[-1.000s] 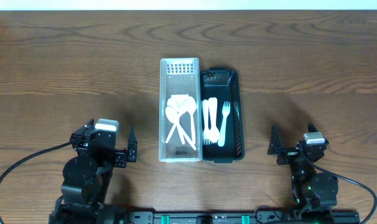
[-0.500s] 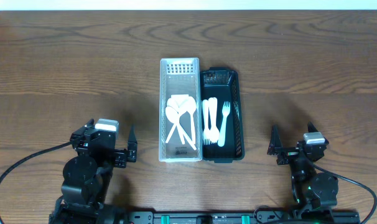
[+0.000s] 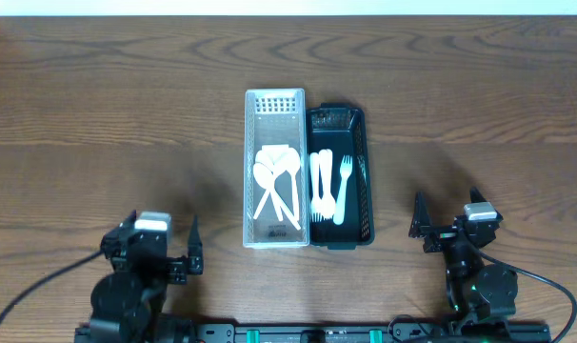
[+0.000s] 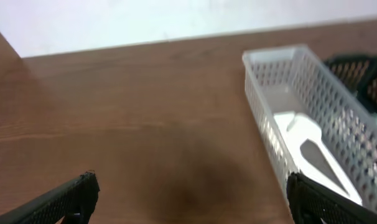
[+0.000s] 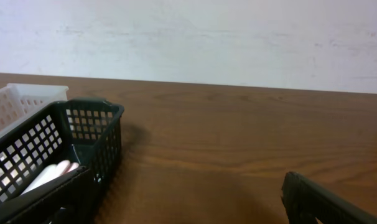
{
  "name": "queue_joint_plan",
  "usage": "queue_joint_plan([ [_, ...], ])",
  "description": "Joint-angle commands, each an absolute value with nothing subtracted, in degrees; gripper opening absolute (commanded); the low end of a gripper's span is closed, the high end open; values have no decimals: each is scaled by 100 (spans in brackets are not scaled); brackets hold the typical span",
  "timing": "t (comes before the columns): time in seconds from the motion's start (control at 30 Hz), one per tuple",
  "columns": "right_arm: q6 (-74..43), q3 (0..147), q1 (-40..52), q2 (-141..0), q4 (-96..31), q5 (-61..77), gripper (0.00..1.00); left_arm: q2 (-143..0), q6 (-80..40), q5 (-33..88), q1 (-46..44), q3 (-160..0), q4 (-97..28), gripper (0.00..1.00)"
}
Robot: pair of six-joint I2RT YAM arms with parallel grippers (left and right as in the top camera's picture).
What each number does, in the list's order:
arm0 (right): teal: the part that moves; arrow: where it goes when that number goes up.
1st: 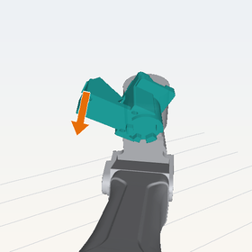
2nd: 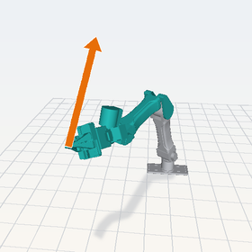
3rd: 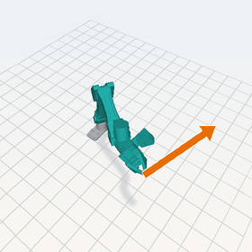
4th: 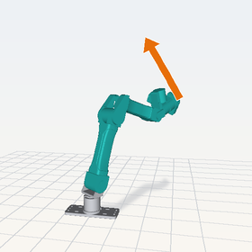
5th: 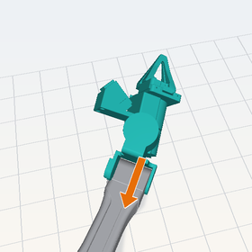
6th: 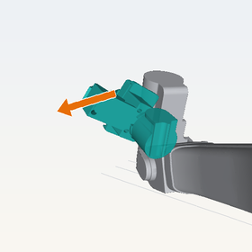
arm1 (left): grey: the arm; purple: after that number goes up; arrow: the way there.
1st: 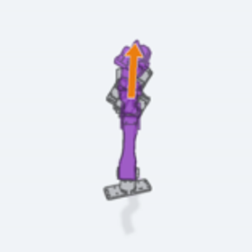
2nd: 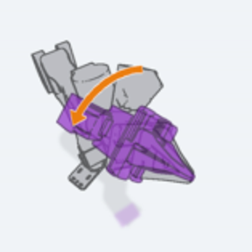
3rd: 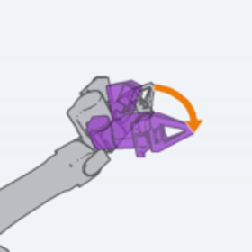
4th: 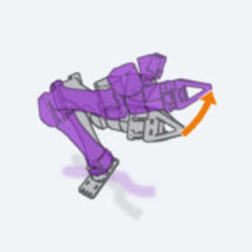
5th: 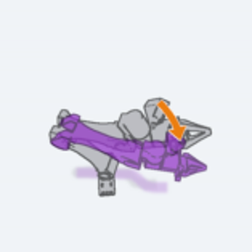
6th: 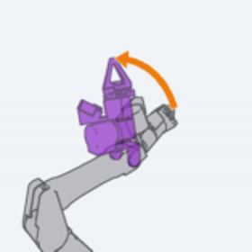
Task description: Pack container
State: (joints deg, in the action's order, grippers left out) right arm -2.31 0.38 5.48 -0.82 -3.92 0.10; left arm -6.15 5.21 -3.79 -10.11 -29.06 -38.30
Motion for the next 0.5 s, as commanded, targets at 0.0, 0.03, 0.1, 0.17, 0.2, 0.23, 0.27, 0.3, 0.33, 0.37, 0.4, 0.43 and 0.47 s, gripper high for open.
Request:
queue_joint_plan([
  [0.0,-163,32,554,-32,-421,45,99,-200,-5,-460,-875,-2215,-3341,98],
  [0.03,-163,32,554,-32,-421,45,99,-99,-117,-458,-819,-1959,-2982,98],
  [0.1,-163,32,554,-32,-421,45,99,-8,-281,-456,-698,-1450,-2091,98],
  [0.17,-163,32,554,-32,-421,45,99,-10,-373,-456,-569,-1050,-1232,98],
  [0.2,-163,32,554,-32,-421,45,99,-10,-370,-458,-506,-913,-906,98],
  [0.23,-163,32,554,-32,-421,45,99,-10,-370,-458,-434,-764,-558,98],
  [0.27,-163,32,554,-32,-421,45,99,-10,-353,-467,-381,-646,-303,98],
  [0.3,-163,32,554,-32,-421,45,99,-10,-351,-504,-342,-534,-108,98],
  [0.33,-163,32,554,-32,-421,45,99,-10,-349,-530,-311,-423,21,98],
  [0.37,-163,32,554,-32,-421,45,99,-10,-351,-543,-287,-325,82,98],
  [0.4,-163,32,554,-32,-421,45,99,-10,-353,-543,-279,-209,84,98],
  [0.43,-163,32,554,-32,-421,45,99,-10,-364,-537,-281,-67,71,98],
  [0.47,-163,32,554,-32,-421,45,99,-10,-425,-499,-287,-21,-89,98],
])
